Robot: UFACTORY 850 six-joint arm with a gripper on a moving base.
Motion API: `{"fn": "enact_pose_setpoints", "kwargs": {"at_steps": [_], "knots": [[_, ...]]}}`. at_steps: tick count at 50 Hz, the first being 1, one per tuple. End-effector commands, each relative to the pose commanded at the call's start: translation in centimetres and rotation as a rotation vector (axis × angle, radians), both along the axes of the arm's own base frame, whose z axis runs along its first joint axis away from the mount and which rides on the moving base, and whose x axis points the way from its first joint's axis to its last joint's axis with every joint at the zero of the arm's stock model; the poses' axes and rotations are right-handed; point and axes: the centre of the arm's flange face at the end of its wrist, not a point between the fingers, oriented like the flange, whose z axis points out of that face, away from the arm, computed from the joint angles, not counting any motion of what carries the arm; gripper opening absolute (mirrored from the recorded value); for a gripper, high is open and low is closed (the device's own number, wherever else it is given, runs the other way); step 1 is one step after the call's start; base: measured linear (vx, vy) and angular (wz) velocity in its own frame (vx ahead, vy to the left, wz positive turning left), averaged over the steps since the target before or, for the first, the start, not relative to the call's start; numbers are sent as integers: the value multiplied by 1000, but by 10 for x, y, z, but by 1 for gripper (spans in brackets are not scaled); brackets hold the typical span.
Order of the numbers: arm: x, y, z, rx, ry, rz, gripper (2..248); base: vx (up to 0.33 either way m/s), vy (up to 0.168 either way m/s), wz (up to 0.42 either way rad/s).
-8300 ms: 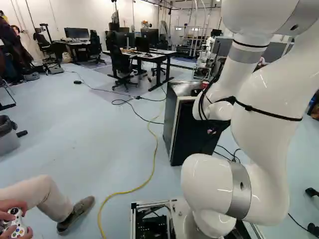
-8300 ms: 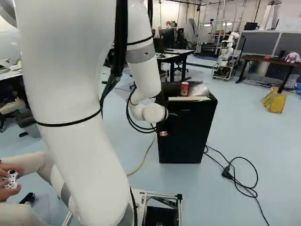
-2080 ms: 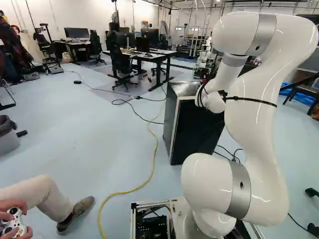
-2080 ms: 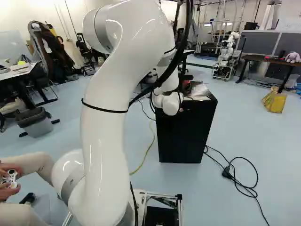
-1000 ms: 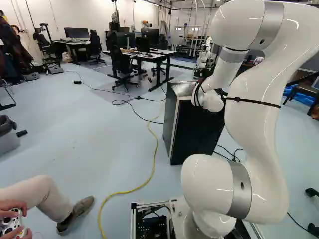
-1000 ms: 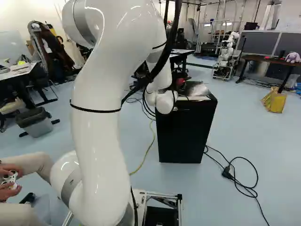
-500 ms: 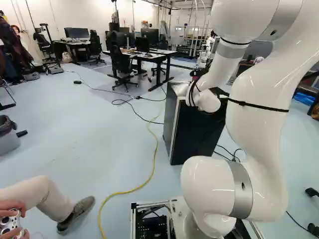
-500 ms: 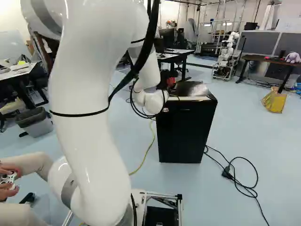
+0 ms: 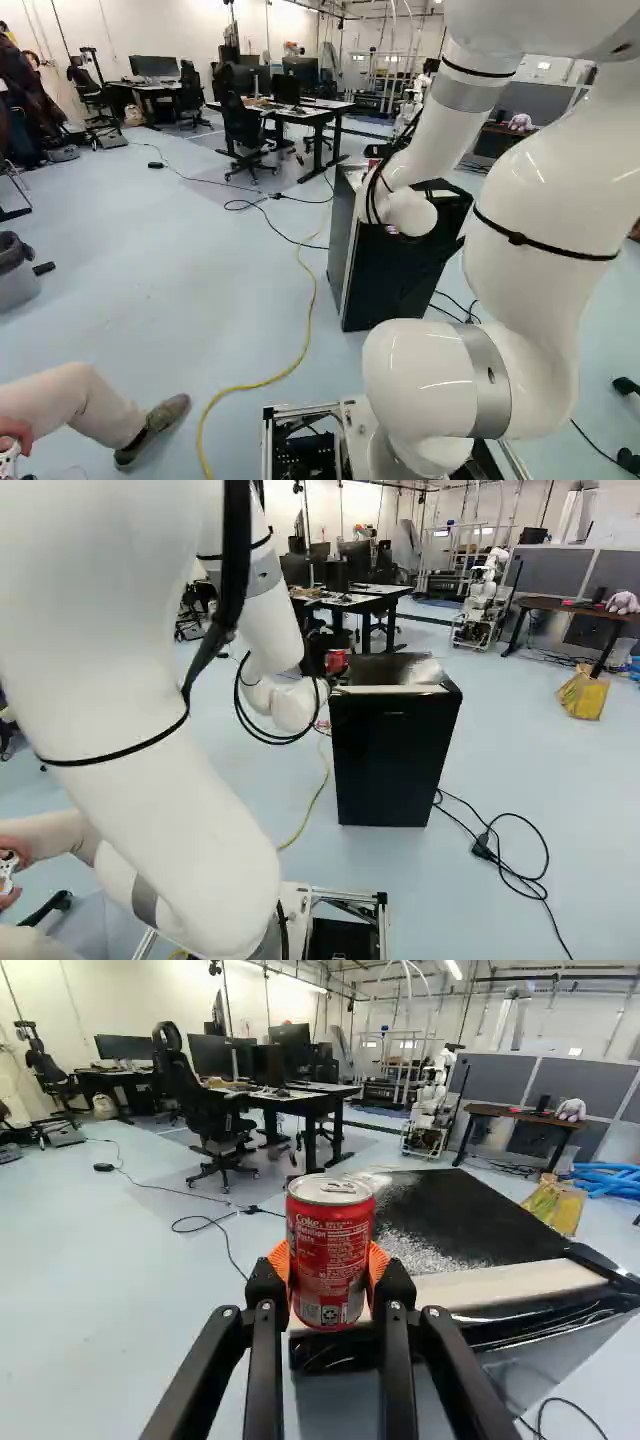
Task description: Grab a drink from the fridge
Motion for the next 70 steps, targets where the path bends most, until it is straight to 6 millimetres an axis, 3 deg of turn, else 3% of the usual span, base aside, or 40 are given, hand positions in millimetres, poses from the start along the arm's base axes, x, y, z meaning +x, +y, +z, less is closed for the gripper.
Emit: {"fn": "enact_pose_setpoints", "kwargs": {"at_steps": [17,38,70], "knots": [[-48,33,-5,15,54,48,94,0,0,0],[-93,57,-15,26,102,91,94,0,0,0],[-125,70,-26,32,137,122,94,0,0,0]]}}
